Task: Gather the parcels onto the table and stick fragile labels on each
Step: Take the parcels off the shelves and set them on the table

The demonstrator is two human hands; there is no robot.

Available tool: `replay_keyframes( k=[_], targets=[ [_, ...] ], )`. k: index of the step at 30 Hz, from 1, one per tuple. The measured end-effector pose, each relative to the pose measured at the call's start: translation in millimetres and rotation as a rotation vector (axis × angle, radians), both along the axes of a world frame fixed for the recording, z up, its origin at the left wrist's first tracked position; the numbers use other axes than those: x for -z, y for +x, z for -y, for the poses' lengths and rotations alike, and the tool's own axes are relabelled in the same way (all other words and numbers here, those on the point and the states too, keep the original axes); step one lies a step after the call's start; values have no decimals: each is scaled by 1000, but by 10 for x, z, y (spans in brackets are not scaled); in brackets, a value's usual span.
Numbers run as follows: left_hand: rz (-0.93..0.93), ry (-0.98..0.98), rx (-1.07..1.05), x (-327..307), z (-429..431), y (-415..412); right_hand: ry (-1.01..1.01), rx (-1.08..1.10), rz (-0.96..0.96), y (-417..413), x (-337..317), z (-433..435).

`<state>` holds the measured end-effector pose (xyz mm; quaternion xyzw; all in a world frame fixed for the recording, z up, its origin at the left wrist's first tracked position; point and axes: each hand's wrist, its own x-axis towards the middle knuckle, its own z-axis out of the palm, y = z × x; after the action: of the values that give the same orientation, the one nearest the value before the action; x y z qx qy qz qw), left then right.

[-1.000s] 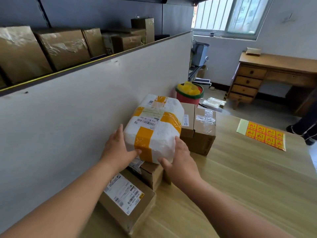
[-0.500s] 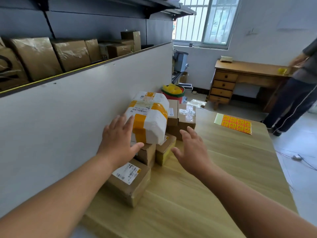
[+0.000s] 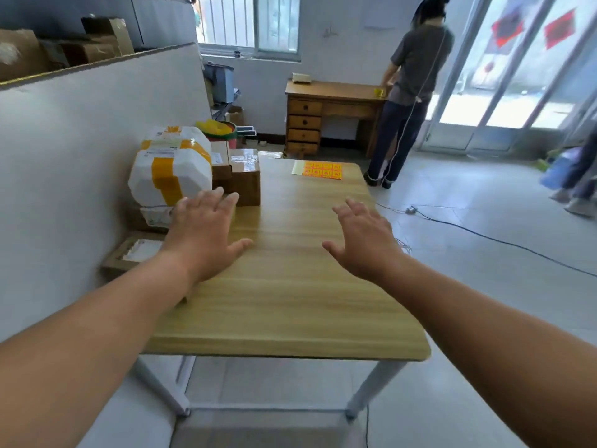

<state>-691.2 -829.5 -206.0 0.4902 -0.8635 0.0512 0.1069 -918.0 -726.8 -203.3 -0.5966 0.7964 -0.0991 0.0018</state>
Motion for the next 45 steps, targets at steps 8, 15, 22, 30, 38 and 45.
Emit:
replay_keyframes(
  k=[8,15,22,30,38,45],
  targets=[
    [-4,31,214,34,-425,-814,34,205,-5,-621,-7,-807],
    [-13,63,322,79,-624,-1510,53,278,55,-1169,46,-1149],
    [-19,36,284,72,-693,-2315,56,198,62,-1920,70,-1035],
    [-77,68,38,45,-643,-3405,53,-72,22,-3044,-77,-597],
    [-61,63,-176,-89,-501,-3737,50,-260,2,-3549,-264,26],
    [-64,56,-317,-220,-139,-3514,33,-385,2,-3357,-259,633]
  ],
)
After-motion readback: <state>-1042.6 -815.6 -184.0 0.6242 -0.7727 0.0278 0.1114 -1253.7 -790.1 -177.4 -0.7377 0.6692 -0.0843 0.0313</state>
